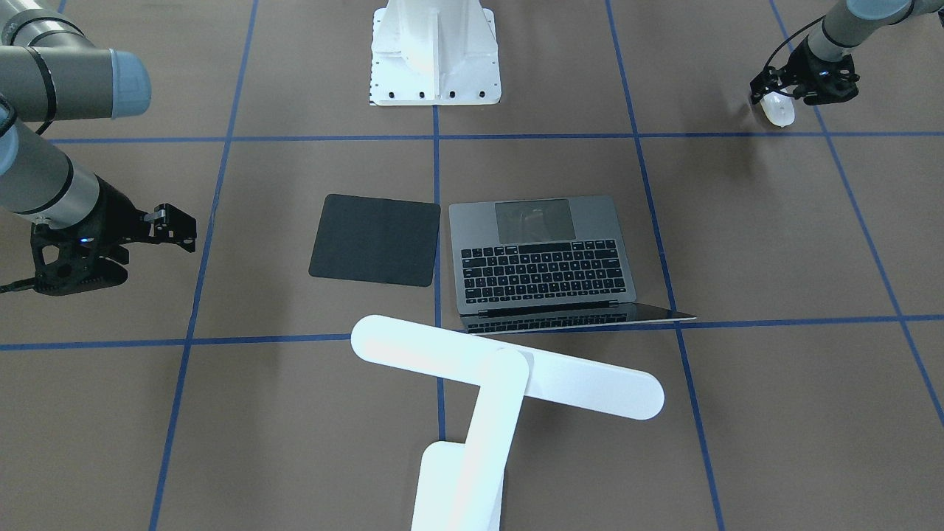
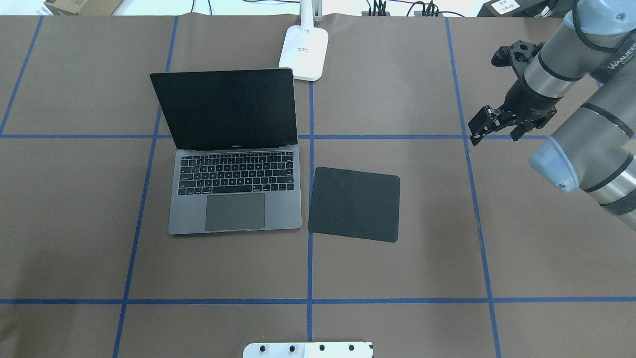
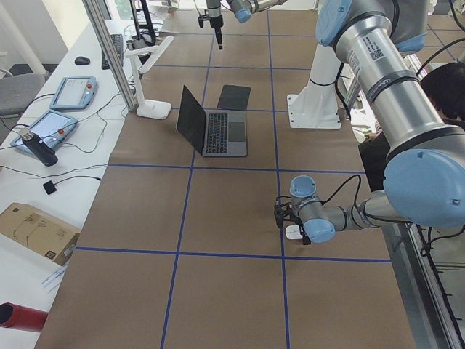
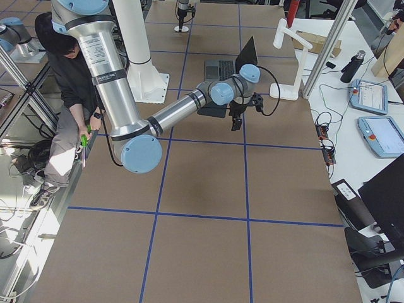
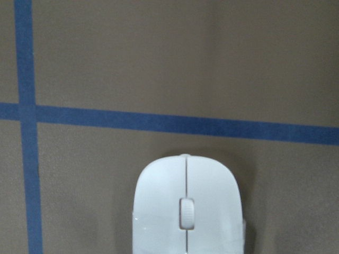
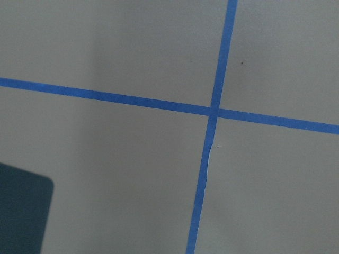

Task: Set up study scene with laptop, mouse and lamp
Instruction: 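Hold the white mouse in the left gripper and bring it toward the table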

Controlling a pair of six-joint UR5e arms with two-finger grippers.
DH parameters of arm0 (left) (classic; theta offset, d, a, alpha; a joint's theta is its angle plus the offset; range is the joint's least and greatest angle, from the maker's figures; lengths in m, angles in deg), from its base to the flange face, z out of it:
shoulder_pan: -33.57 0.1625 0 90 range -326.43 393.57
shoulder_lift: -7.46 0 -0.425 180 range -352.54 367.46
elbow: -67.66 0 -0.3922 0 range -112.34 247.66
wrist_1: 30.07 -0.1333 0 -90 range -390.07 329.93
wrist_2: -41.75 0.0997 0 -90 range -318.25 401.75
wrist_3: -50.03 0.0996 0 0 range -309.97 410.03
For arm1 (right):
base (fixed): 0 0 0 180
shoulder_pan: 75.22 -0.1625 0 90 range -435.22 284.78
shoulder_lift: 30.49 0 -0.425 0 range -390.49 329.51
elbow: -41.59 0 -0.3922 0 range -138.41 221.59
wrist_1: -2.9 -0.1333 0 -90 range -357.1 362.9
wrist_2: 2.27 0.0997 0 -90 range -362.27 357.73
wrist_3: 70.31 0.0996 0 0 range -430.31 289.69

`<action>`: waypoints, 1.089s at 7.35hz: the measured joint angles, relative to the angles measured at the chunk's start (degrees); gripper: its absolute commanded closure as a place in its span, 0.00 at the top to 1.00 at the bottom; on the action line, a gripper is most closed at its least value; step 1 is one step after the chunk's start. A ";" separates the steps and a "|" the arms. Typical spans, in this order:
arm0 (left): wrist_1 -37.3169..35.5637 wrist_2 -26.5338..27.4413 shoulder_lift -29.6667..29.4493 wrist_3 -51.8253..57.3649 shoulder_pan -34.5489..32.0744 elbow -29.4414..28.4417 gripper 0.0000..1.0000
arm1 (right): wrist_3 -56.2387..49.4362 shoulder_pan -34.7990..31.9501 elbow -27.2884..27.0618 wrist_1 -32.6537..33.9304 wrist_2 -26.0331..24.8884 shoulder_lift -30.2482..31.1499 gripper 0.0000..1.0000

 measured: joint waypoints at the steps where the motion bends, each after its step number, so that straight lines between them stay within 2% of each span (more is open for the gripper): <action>1: 0.00 0.00 0.00 -0.02 0.00 -0.10 0.52 | 0.00 0.00 -0.08 0.01 0.00 0.00 1.00; 2: 0.03 -0.14 0.00 -0.05 0.00 -0.13 0.38 | 0.00 0.00 -0.18 0.01 0.00 0.00 1.00; 3: 0.49 -0.90 0.01 -0.10 0.00 -0.15 0.30 | 0.02 0.00 -0.29 0.01 0.00 0.01 1.00; 6: 3.88 -3.54 0.47 -0.34 -0.42 0.76 0.29 | 0.10 -0.04 -0.58 0.01 0.02 0.10 1.00; 8: 3.93 -4.59 0.13 -1.98 -0.65 4.74 0.29 | 0.16 -0.10 -0.78 0.01 0.10 0.17 1.00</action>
